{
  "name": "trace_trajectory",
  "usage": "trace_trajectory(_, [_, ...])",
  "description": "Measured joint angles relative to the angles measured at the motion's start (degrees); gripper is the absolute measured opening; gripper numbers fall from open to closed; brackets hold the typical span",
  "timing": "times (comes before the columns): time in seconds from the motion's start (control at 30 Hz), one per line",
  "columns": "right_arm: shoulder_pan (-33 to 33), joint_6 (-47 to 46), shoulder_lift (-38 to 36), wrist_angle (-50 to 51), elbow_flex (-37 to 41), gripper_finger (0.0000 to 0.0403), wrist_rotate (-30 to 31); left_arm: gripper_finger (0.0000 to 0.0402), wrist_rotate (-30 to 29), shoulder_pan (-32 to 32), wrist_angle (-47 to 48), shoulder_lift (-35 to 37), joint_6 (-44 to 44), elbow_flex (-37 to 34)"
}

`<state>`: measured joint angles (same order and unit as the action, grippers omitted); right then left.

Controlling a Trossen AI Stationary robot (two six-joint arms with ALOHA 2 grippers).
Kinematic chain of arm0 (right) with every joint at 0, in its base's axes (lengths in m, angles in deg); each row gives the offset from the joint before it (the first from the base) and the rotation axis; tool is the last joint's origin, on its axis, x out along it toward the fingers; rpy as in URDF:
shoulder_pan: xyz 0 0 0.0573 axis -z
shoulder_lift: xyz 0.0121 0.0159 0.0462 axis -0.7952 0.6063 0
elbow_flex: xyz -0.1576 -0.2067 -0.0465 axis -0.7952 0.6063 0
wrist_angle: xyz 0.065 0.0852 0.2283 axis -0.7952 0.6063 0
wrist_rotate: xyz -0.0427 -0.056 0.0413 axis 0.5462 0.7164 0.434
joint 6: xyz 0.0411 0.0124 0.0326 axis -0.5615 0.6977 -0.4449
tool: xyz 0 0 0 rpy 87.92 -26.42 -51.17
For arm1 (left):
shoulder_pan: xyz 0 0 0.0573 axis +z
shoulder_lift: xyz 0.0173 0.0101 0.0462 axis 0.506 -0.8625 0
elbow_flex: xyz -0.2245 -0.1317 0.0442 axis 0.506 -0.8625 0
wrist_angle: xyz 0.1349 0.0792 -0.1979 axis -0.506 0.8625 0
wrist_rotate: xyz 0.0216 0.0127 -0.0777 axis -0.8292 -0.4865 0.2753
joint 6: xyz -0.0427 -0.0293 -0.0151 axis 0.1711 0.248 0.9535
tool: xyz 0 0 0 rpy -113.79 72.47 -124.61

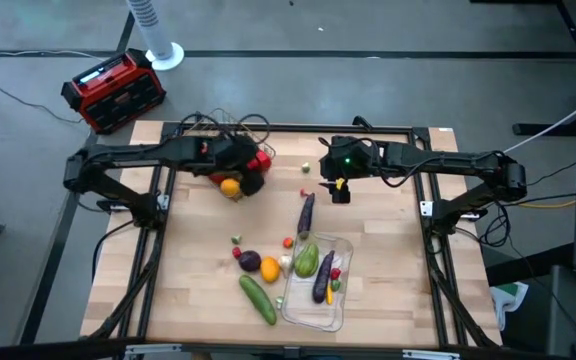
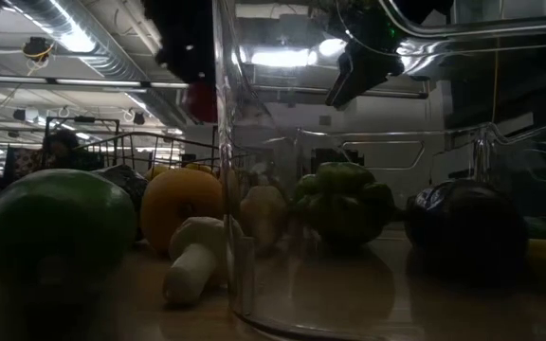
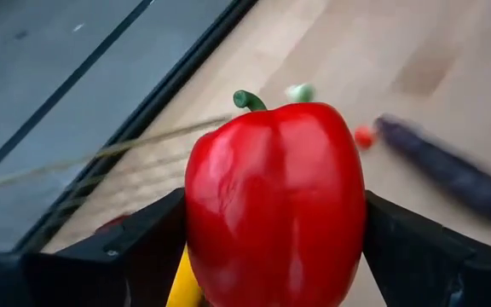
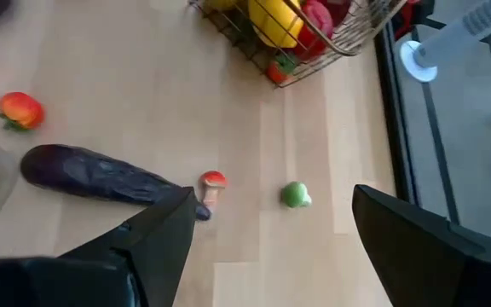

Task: Sort produce into baskets
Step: Put the red bell pepper into the wire basket

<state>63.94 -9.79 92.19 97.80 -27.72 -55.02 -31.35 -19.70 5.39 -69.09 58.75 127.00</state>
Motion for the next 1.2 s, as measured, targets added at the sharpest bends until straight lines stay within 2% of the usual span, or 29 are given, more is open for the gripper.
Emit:
trace_trajectory(0.33, [0.0,-0.18,0.0,-0.07,0.0,0.0312,-4.51,0.031,-2.36,4.89,16.14,2.42,-0.06,-0.04])
trace_trajectory(0.47, [0.01,-0.22,0.0,-0.09,0.0,0.0312,-6.44,0.031,-2.38,5.96,16.63,2.29,-1.72,-1.66])
trace_trajectory(0.8, [0.0,-0.22,0.0,-0.11,0.0,0.0312,-6.53,0.0313,-0.87,7.79,16.42,2.3,-1.7,-6.9])
trace_trajectory(1.2, [-0.02,-0.22,0.0,-0.58,0.0,0.0312,-6.84,0.0385,-0.23,7.84,16.32,2.31,-1.91,-9.99])
